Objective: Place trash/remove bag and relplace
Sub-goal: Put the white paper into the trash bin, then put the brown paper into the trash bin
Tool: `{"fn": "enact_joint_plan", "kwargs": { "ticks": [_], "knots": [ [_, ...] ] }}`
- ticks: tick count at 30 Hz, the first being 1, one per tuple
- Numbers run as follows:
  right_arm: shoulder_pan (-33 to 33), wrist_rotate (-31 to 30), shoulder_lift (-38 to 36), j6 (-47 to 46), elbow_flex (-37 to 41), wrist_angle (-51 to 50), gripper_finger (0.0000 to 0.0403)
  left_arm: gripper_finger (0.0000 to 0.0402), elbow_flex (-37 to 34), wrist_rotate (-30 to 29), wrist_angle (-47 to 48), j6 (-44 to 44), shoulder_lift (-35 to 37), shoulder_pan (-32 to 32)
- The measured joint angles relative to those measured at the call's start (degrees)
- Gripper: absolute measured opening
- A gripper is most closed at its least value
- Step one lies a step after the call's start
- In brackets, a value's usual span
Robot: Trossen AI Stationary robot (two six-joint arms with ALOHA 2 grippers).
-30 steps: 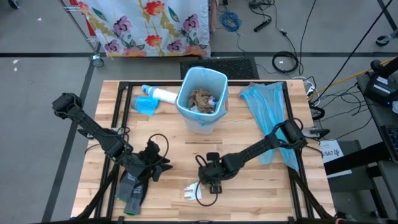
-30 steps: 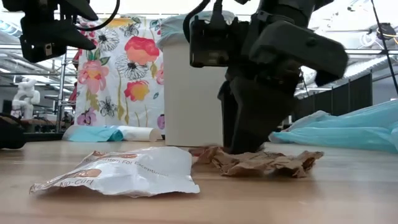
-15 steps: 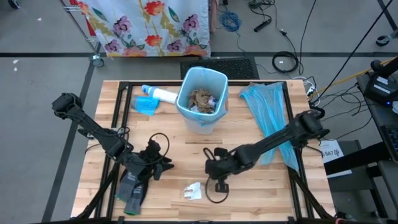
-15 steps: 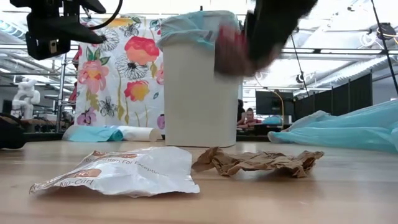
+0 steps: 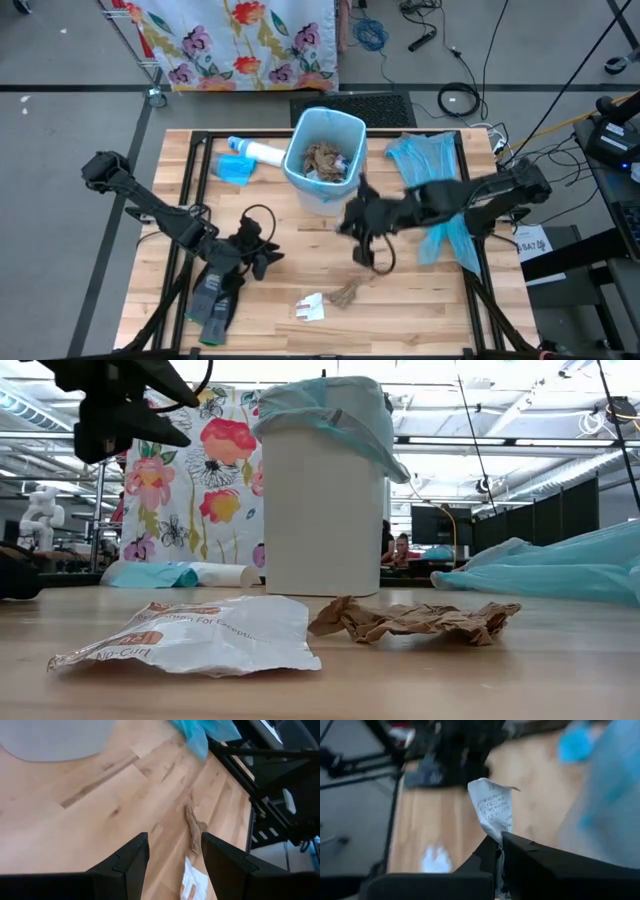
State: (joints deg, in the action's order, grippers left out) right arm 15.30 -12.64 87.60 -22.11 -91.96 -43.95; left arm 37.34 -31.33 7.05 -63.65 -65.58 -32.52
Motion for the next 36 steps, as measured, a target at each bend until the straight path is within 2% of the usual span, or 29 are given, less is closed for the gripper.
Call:
{"fn": "enact_joint_plan", "kwargs": {
  "ticks": [7, 15, 20, 24, 28, 32, 36],
  "knots": [
    [-10.05, -4.03, 1.26, 11.71, -11.68, -0.77, 0.0000, 0.0183, 0.00, 0.02, 0.08, 4.22, 0.00, 2.36],
    [-23.89, -3.90, 2.17, 12.70, -13.18, -1.29, 0.0014, 0.0183, 0.02, 1.36, 1.06, 7.53, 0.00, 6.10],
    [-28.03, -2.99, 4.78, 12.20, -13.18, -2.09, 0.0055, 0.0183, 0.02, 4.42, 2.61, 9.24, 0.00, 9.14],
    [-30.17, 2.69, 7.38, 9.34, -13.18, -2.32, 0.0106, 0.0183, 0.02, 8.04, 2.53, 12.80, 0.00, 11.65],
    [-31.25, 3.86, 9.28, 7.97, -13.12, -5.03, 0.0154, 0.0183, 0.02, 10.37, 2.53, 16.50, 0.00, 13.90],
    [-31.87, 3.80, 7.96, 7.95, -13.11, -9.94, 0.0188, 0.0183, 0.02, 12.12, 2.52, 19.58, 0.00, 16.20],
    [-31.80, 3.77, 3.26, 5.98, -13.14, -16.01, 0.0204, 0.0183, 0.02, 12.50, 2.46, 22.68, 0.00, 18.50]
  ]
}}
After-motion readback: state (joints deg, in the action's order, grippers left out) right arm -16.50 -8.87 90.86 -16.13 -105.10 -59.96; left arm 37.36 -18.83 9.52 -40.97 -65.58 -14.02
